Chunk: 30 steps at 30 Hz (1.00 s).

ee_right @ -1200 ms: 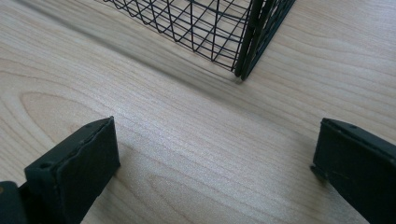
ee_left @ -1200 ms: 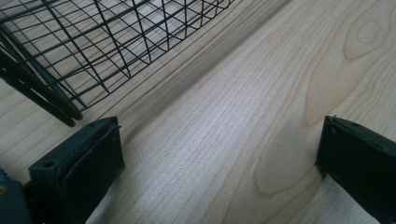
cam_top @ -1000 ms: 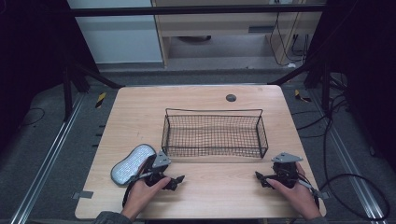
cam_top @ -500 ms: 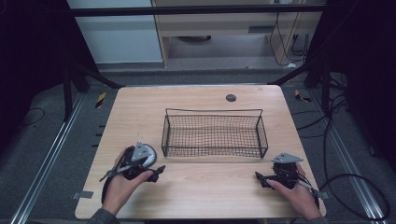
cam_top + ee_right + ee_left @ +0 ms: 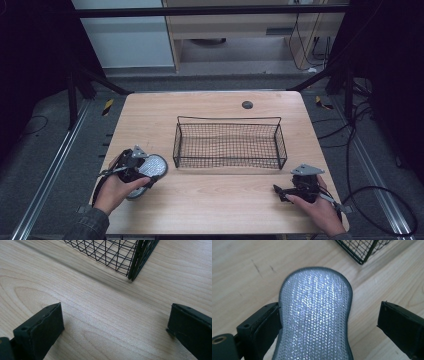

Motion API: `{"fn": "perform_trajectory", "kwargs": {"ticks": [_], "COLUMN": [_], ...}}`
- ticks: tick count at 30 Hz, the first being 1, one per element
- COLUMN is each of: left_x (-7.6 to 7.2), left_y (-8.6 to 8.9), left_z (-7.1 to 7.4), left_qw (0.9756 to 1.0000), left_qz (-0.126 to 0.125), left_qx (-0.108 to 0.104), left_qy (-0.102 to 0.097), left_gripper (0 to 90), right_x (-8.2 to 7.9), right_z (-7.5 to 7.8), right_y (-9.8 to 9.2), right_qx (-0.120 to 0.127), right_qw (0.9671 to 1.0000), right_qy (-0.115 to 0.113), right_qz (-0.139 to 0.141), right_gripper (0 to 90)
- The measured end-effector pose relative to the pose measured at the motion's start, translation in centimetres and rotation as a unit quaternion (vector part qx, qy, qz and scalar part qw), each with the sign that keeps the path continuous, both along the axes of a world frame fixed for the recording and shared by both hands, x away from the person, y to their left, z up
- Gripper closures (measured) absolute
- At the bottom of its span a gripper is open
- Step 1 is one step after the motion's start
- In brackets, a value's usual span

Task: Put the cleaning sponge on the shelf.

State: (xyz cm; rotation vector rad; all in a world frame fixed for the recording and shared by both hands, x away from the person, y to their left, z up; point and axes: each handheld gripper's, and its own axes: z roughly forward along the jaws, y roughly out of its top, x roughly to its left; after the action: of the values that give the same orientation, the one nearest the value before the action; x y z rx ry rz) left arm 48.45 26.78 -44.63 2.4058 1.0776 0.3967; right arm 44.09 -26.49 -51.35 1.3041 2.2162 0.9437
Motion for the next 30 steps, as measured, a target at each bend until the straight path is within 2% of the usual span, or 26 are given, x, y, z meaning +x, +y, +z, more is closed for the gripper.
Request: {"fn": "perform_trajectory", "kwargs": {"ticks": [3,7,10,14,16,23,27,30], "left_x": [0.3,0.6,0.8,0.9,1.1,1.6,1.8,2.0], "left_y": [0.1,0.0,0.0,0.1,0.3,0.5,0.6,0.9], "left_z": [0.1,-0.1,-0.5,-0.9,-0.9,-1.4,-1.5,-1.8], "left_qw": [0.9994,0.9984,0.9978,0.9975,0.9977,0.9963,0.9966,0.9958], "left_qz": [-0.011,-0.017,-0.016,-0.011,-0.006,-0.008,0.0,0.001], "left_qx": [0.03,0.041,0.045,0.051,0.045,0.06,0.054,0.056], "left_qy": [0.015,0.034,0.046,0.047,0.05,0.061,0.062,0.072], "left_gripper": [5.4,4.5,3.6,3.8,3.5,3.7,3.5,3.5], "right_x": [0.0,0.0,0.0,0.0,0.0,0.0,0.0,0.0], "right_z": [0.0,0.0,0.0,0.0,0.0,0.0,0.0,0.0], "right_y": [0.0,0.0,0.0,0.0,0.0,0.0,0.0,0.0], "right_qx": [0.0,0.0,0.0,0.0,-0.001,-0.001,-0.001,-0.001], "right_qw": [1.0,1.0,1.0,1.0,1.0,1.0,1.0,1.0], "right_qy": [0.0,0.0,0.0,0.0,0.0,-0.001,-0.001,-0.001], "right_qz": [0.0,0.0,0.0,0.001,0.002,0.002,0.002,0.002], "right_gripper": [0.5,0.5,0.5,0.5,0.5,0.5,0.5,0.5]}}
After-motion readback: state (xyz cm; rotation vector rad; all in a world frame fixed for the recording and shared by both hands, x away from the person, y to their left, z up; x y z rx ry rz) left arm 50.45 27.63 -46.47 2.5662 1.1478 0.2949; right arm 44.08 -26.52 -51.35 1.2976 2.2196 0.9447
